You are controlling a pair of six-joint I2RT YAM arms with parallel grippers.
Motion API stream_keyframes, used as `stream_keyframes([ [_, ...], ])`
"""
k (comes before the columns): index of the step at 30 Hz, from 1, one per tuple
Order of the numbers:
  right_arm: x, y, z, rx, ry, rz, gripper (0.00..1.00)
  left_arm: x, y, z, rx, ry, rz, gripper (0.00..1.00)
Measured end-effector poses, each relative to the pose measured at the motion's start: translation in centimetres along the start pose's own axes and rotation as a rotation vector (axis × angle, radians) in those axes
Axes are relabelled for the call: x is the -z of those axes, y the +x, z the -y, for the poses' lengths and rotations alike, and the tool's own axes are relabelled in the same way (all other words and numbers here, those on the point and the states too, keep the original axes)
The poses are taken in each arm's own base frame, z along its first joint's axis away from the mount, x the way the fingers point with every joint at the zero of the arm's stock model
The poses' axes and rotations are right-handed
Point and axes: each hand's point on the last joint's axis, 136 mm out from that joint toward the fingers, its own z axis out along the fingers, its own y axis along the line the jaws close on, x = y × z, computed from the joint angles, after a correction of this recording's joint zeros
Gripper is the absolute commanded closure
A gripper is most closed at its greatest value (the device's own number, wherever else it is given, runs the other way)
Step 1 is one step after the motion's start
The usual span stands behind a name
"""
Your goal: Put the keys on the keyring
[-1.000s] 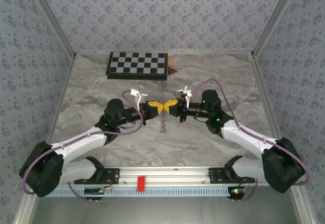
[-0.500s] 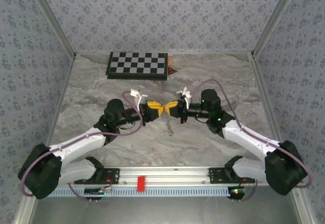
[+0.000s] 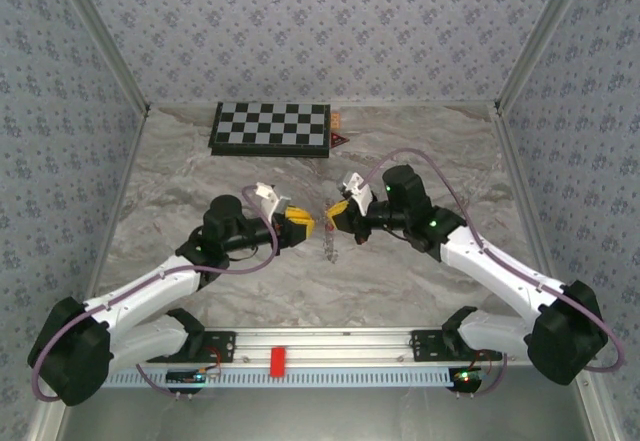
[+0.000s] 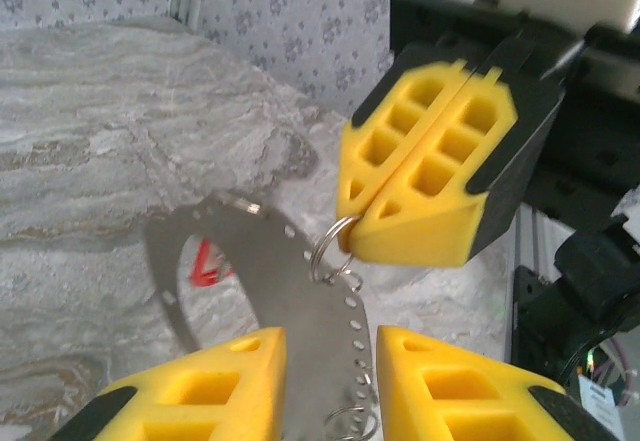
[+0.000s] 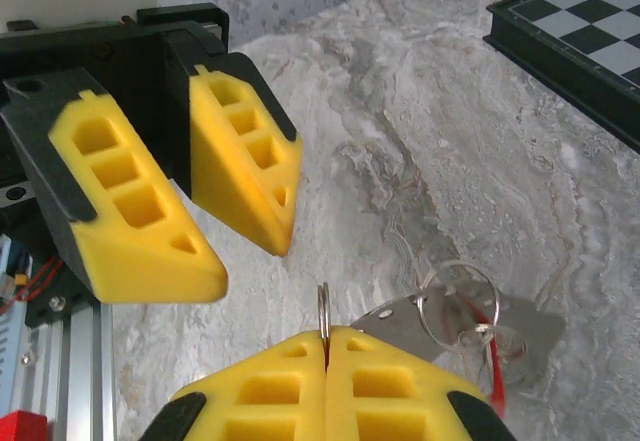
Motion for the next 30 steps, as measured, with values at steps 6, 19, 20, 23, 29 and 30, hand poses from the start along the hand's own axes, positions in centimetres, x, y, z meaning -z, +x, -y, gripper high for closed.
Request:
stream_keyframes([
  [6, -1.1, 1.0, -0.4, 0.041, 0.000, -0.127, 1.00, 0.0, 1.7, -0.4, -0.015, -0.010, -0.064, 0.71],
  [19, -2.1, 3.3, -0.8, 0.076, -0.026, -0.278, 1.00, -0.9, 3.4, -0.6, -0.011, 0.022, -0.151, 0.72],
  [20, -2.1, 3.3, -0.8, 0.079, -0.027, -0.279, 1.00, -0.9, 3.4, -0.5, -0.012, 0.023, -0.151, 0.72],
  [23, -2.0, 3.4, -0.9, 0.084, -0.031, -0.283, 1.00, -0.9, 3.3, -0.4, -0.015, 0.028, -0.149, 0.73],
  [29, -2.0, 3.4, -1.1, 0.084, -0.041, -0.280, 1.00, -1.1, 2.7, 0.1, -0.026, 0.060, -0.145, 0.77],
  [30, -2.1, 3.4, -1.1, 0.084, -0.043, -0.279, 1.00, -1.3, 2.6, 0.1, -0.026, 0.067, -0.146, 0.77],
])
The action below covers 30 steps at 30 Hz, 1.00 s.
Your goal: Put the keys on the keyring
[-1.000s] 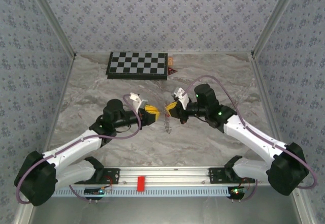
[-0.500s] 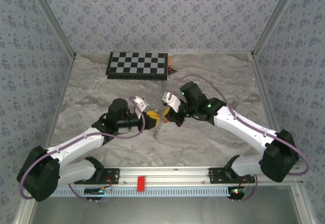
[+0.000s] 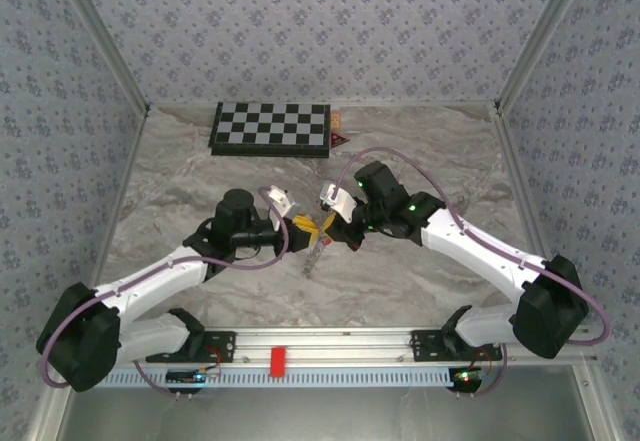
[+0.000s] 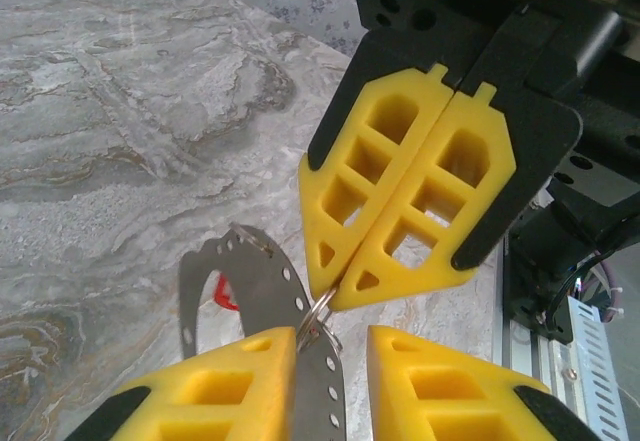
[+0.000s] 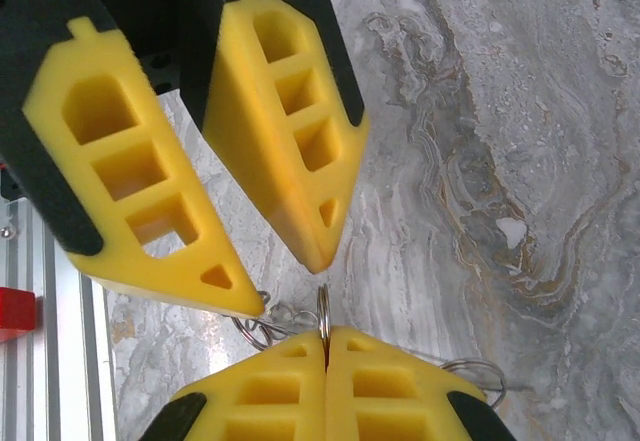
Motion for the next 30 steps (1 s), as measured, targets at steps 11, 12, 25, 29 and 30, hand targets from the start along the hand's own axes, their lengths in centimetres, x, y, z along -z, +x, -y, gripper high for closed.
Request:
stream_keyframes([
  [11, 0.0, 0.3, -0.2, -0.008, -0.008, -0.012, 1.00, -1.0, 0.3, -0.3, 0.026, 0.035, -0.035, 0.81],
  [12, 0.0, 0.3, -0.2, -0.008, -0.008, -0.013, 1.00, -1.0, 0.4, -0.2, 0.027, 0.039, -0.041, 0.81],
  [25, 0.1, -0.2, 0.0, -0.013, -0.022, 0.021, 1.00, -1.2, 0.7, -0.2, 0.019, 0.049, -0.059, 0.79],
  [29, 0.2, -0.6, 0.1, -0.008, -0.025, 0.040, 1.00, -0.5, -0.1, -0.2, 0.005, 0.025, -0.035, 0.78],
  [30, 0.3, -0.7, 0.1, -0.007, -0.023, 0.045, 1.00, -0.2, -0.5, -0.2, -0.003, 0.016, -0.021, 0.78],
])
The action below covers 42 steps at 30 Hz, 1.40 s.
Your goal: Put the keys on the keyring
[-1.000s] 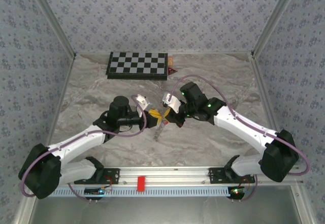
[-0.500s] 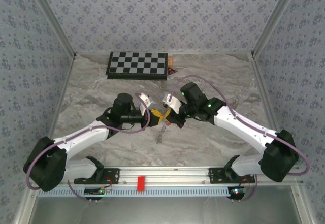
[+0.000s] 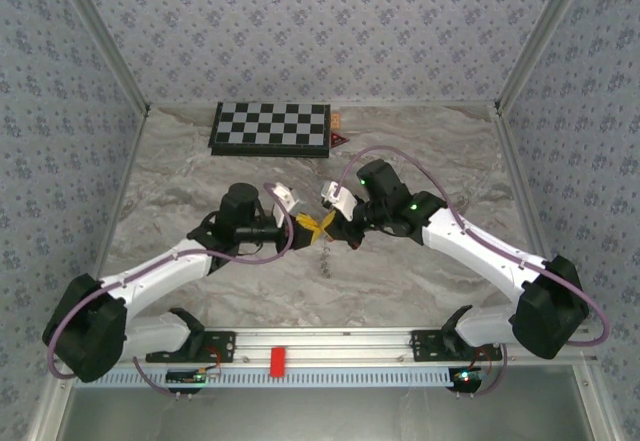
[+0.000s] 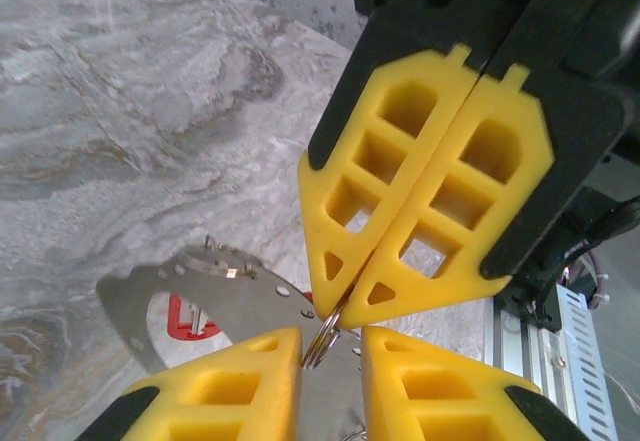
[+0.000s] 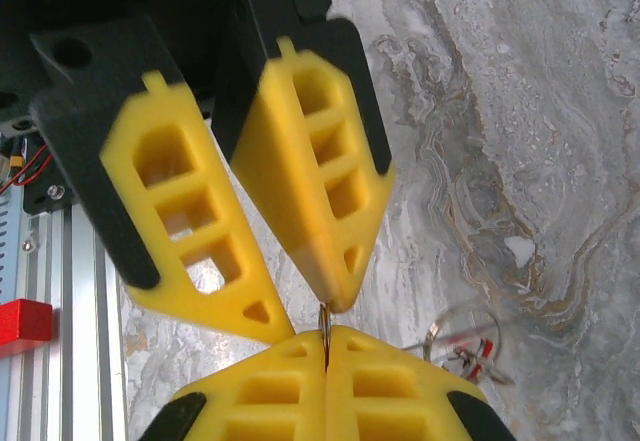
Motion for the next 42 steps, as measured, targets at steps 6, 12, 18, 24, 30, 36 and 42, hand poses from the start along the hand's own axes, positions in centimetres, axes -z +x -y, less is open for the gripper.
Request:
stream_keyframes([
  [6, 0.2, 0.1, 0.0, -0.012, -0.001, 0.014, 1.00, 1.4, -1.2, 0.6, -0.042, -0.021, 0.057, 0.76],
  [12, 0.2, 0.0, -0.2, -0.021, -0.021, 0.034, 1.00, 1.0, -0.4, 0.1, -0.024, -0.022, 0.033, 0.76],
  [18, 0.6, -0.6, -0.6, -0.018, -0.034, 0.066, 1.00, 0.1, 0.2, -0.1, -0.009, 0.003, 0.019, 0.76],
  [24, 0.7, -0.8, -0.8, -0.019, -0.044, 0.076, 1.00, -0.5, 0.8, 0.0, 0.008, 0.024, 0.000, 0.76],
  [30, 0.7, -1.1, -0.7, -0.018, -0.049, 0.093, 1.00, -0.5, 0.1, 0.3, 0.006, 0.038, 0.026, 0.77],
  [36, 0.8, -1.1, -0.7, -0.022, -0.052, 0.095, 1.00, -0.6, 0.1, 0.7, 0.011, 0.058, 0.024, 0.96],
  [42, 0.8, -0.9, -0.5, -0.027, -0.045, 0.094, 0.98, -0.6, 0.1, 0.8, 0.019, 0.065, 0.023, 1.00],
])
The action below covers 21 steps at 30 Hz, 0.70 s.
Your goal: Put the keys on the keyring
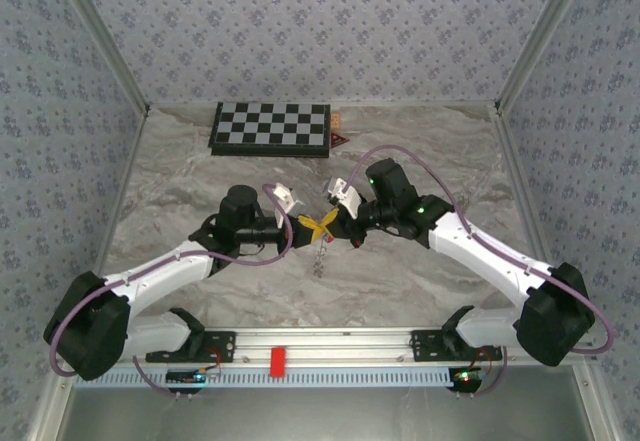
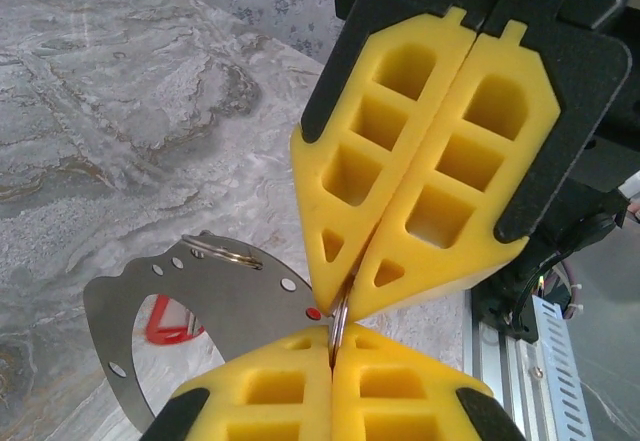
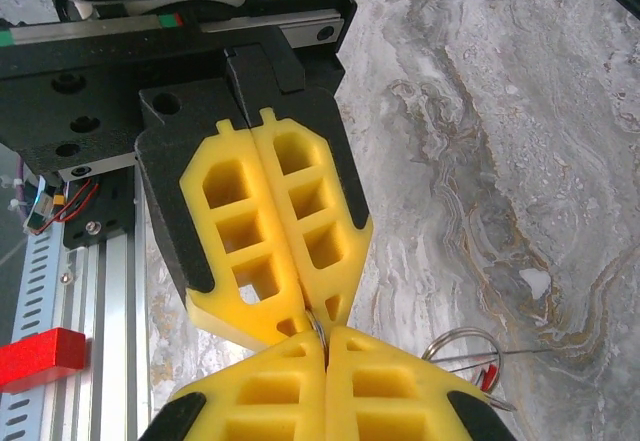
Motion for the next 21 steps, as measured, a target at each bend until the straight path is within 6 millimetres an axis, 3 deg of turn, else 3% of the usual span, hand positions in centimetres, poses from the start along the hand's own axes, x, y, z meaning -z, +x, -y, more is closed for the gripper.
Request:
stream_keyframes([
  [2, 0.0, 0.0, 0.1, -0.005, 0.009, 0.003, 0.95, 0.0, 0.0, 0.0, 0.003, 0.000, 0.001, 1.00],
  [4, 0.2, 0.1, 0.3, -0.010, 0.025, 0.016, 0.83, 0.0, -0.1, 0.0, 0.005, 0.001, 0.006, 1.00],
  [7, 0.8, 0.2, 0.8, -0.023, 0.067, 0.050, 0.82, -0.1, -0.3, 0.3, 0.004, 0.008, 0.028, 1.00],
  [10, 1.8, 0.6, 1.3, -0.037, 0.121, 0.093, 0.75, 0.0, -0.7, 0.4, 0.010, 0.013, 0.055, 1.00],
  [16, 3.9, 0.3, 1.9, -0.027, 0.224, 0.214, 0.71, 0.1, -2.3, 0.6, 0.014, 0.016, 0.133, 1.00],
  [21, 4.3, 0.0, 1.8, -0.020, 0.242, 0.297, 0.71, 0.1, -3.4, 1.1, 0.022, 0.021, 0.190, 1.00],
])
